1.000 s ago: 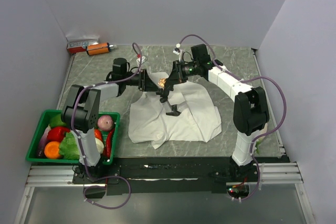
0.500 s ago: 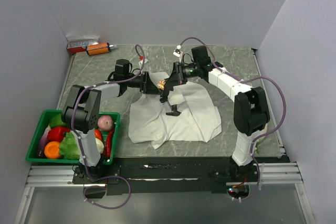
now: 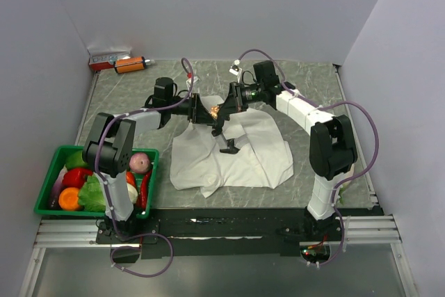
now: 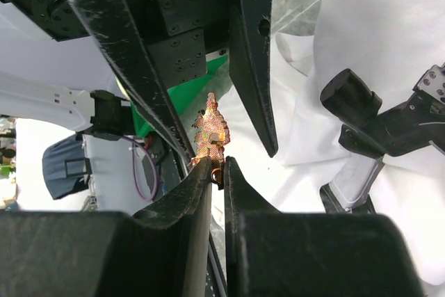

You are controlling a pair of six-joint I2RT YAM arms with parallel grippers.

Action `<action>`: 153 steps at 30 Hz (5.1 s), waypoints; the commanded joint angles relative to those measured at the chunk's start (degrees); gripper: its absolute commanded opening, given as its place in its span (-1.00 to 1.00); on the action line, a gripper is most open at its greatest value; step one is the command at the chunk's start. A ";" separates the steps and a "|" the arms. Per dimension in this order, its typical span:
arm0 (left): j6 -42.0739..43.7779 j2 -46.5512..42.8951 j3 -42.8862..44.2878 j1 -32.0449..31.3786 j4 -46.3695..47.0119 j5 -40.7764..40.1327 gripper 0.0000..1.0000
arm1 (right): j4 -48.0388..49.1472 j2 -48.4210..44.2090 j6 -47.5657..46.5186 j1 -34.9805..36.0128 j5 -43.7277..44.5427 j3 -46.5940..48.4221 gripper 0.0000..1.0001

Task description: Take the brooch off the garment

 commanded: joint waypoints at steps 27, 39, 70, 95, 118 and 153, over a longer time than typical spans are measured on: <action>-20.08 0.65 -0.72 2.64 20.12 -0.15 0.09 | -1.75 -3.42 -5.98 1.31 1.15 1.10 -1.00; -22.04 1.89 -0.98 2.82 22.68 0.47 0.05 | -0.35 -3.16 -4.14 1.40 0.19 1.36 -1.00; -31.18 4.52 -1.51 3.26 33.75 3.45 -0.98 | -0.34 -1.49 -4.48 1.31 -0.08 4.09 -1.00; -29.07 1.98 -2.22 3.00 32.08 2.22 -0.98 | -1.31 -1.49 -3.60 2.72 1.42 3.38 -0.29; -30.30 1.71 -1.69 2.73 33.84 3.01 -0.98 | -4.38 1.50 -2.46 2.72 7.66 6.02 -0.28; -30.30 1.62 -2.04 2.73 34.64 3.28 -0.98 | -7.73 0.62 -4.83 0.52 13.37 4.44 -0.32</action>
